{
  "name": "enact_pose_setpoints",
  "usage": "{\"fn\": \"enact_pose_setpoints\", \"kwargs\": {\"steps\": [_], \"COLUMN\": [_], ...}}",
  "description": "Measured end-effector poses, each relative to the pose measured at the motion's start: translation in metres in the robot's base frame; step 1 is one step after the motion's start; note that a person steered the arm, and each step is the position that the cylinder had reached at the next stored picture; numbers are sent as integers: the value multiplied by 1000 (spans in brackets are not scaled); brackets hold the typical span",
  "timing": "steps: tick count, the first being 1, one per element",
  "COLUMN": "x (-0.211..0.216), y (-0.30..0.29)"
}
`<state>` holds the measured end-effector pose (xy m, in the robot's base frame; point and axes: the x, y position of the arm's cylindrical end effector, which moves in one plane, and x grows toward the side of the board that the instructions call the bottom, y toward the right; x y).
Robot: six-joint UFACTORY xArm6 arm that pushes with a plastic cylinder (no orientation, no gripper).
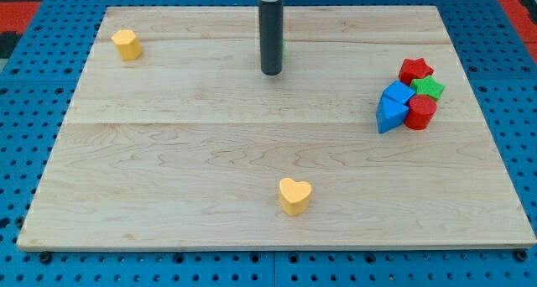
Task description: Move the green star and blue cube towards the center of the board
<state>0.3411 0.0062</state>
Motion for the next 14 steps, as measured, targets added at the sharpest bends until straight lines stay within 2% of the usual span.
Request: {"fn": "enact_pose_setpoints", "kwargs": {"steps": [1,3,4,6,7,8,10,11,12,13,14], "x": [-5,-42,-41,48,54,74,142,194,211,211,140], "y": [0,0,0,30,30,57,71,75,144,244,280]}}
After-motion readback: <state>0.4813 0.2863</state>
